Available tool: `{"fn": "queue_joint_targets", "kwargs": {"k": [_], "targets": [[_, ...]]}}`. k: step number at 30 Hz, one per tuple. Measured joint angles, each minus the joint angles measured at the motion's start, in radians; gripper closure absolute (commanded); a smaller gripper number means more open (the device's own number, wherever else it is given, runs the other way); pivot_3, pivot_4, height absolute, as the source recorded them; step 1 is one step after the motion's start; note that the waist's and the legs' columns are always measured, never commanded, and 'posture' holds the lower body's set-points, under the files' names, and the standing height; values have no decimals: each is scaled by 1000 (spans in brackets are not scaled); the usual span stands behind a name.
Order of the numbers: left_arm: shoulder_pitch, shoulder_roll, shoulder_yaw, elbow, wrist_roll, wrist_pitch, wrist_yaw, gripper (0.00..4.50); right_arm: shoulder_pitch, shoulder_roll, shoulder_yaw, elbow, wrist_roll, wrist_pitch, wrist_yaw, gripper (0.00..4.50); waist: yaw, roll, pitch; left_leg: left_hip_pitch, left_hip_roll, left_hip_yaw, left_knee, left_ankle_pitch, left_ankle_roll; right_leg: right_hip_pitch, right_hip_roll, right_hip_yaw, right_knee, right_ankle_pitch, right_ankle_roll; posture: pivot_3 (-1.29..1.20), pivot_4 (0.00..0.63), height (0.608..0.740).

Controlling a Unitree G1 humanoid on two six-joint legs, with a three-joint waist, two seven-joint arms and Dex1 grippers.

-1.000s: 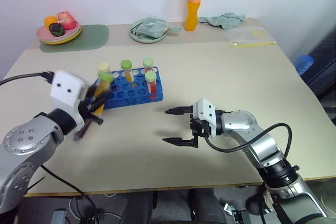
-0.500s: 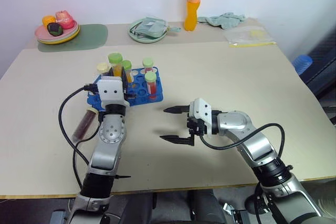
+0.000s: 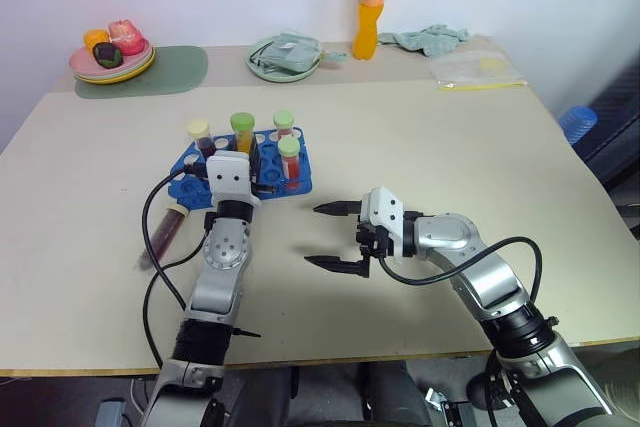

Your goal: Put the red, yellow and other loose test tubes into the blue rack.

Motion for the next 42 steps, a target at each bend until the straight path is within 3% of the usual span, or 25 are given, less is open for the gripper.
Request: {"fn": "queue_joint_targets", "kwargs": {"k": [12,13,14,19,26,30,32,33,36,39,42], "targets": [[-27,-17,27,119,1,-123,-37,3716,-1,3,0,0,-1,0,-14,0,2,0,0,0,0,0,1,0,0,1,0,0,1,0,0,0,150,740],[-22,-19,30,119,-6,-128,-46,2737,-1,3,0,0,-1,0,-15,0,2,0,0,0,0,0,1,0,0,1,0,0,1,0,0,0,150,740],[-13,-22,37,117,-18,-131,-59,2438,-1,3,0,0,-1,0,-18,0,2,0,0,0,0,0,1,0,0,1,0,0,1,0,0,0,150,740],[34,-38,59,88,-75,-128,-99,28,-1,3,0,-1,0,0,-20,0,1,0,0,0,0,-1,1,0,0,0,0,0,1,0,0,0,150,740],[86,-14,118,-196,-227,40,-139,28,-3,11,0,-2,1,1,-19,0,-1,0,0,0,0,-1,1,0,0,0,0,0,1,0,0,0,150,740],[66,98,216,-437,-395,321,-134,28,-4,12,0,-2,1,1,-18,0,-6,0,0,0,0,-3,1,0,0,0,1,0,1,0,0,0,150,740],[63,204,275,-524,-521,526,-133,28,-7,13,0,-2,2,1,-16,0,-12,0,0,0,1,-4,0,0,0,0,1,0,2,0,0,0,150,740],[77,325,326,-558,-590,681,-141,28,-8,14,0,-3,2,1,-13,0,-22,0,0,0,1,-5,0,0,0,0,2,0,3,0,0,0,150,740],[101,506,460,-586,-704,977,-129,28,-7,11,-1,-2,2,1,-6,0,-30,1,1,1,1,-6,-1,0,0,-2,3,1,4,-1,0,0,150,740],[128,702,504,-600,-758,1258,-139,28,-8,19,-1,-1,3,1,4,0,-28,0,1,1,1,-6,0,0,0,-2,3,1,6,-1,-1,0,150,740],[111,776,558,-597,-843,1480,-183,28,-11,24,0,3,3,0,14,0,-22,0,1,1,1,-6,0,0,0,-2,3,1,6,-1,-1,0,150,740]]}}
